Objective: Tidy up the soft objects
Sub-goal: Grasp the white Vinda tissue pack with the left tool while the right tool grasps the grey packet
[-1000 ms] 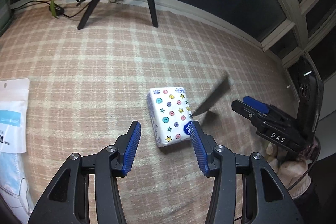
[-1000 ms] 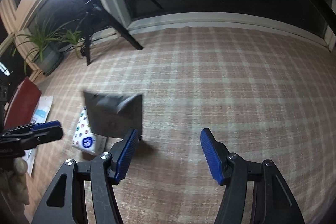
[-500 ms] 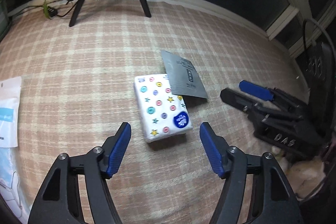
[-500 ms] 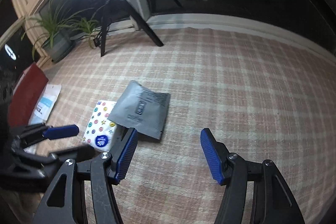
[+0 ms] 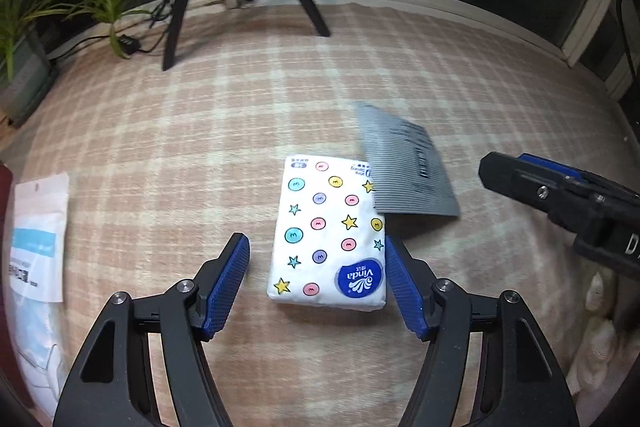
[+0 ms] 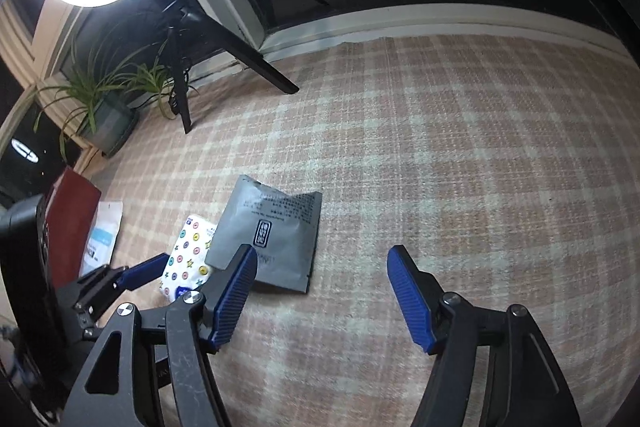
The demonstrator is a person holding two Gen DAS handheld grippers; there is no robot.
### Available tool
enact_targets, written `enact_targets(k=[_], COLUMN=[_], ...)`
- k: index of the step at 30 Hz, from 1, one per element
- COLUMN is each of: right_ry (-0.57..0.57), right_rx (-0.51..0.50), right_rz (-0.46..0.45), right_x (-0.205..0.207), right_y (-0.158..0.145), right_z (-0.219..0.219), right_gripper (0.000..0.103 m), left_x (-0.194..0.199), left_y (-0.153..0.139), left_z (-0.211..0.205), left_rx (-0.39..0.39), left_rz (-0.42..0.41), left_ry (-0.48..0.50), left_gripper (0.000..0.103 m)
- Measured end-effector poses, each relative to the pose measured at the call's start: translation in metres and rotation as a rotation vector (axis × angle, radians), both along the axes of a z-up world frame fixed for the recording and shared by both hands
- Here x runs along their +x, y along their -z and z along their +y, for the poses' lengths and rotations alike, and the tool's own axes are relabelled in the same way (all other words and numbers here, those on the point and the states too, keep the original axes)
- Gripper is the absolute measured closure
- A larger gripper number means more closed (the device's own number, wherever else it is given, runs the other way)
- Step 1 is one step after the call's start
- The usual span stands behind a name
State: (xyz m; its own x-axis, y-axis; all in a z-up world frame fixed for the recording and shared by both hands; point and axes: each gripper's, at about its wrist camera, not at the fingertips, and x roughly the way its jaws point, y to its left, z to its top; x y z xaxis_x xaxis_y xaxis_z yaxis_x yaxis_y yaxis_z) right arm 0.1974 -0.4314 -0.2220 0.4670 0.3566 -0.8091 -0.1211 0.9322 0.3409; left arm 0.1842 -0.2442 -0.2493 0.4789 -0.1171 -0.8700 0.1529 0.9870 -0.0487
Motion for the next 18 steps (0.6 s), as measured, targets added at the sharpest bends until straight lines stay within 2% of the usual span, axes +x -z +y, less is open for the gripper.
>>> enact_targets(k=[5, 11, 14, 18], right_ry=[0.031, 0.064, 0.054, 0.043], right_rx=[0.047, 0.023, -0.026, -0.092], right_rz=[0.024, 0.077, 0.072, 0.071], right_x=[0.012, 0.030, 0.036, 0.042], right_y=[0.008, 0.020, 0.021, 0.023], right_z=[0.013, 0.036, 0.049, 0.061], right_gripper=[0.028, 0.027, 0.021, 0.020], left_x=[0.007, 0.010, 0.011, 0.011], left_y=[0.000, -0.002, -0.002, -0.001], left_z=[0.020, 0.033, 0.040, 0.049], left_rx=[-0.007, -0.005, -0.010, -0.002], left_rz=[-0.012, -0.026, -0.028, -0.038], left_ry=[-0.039, -0.064, -0.078, -0.093], left_gripper=[0.042, 0.047, 0.047, 0.047])
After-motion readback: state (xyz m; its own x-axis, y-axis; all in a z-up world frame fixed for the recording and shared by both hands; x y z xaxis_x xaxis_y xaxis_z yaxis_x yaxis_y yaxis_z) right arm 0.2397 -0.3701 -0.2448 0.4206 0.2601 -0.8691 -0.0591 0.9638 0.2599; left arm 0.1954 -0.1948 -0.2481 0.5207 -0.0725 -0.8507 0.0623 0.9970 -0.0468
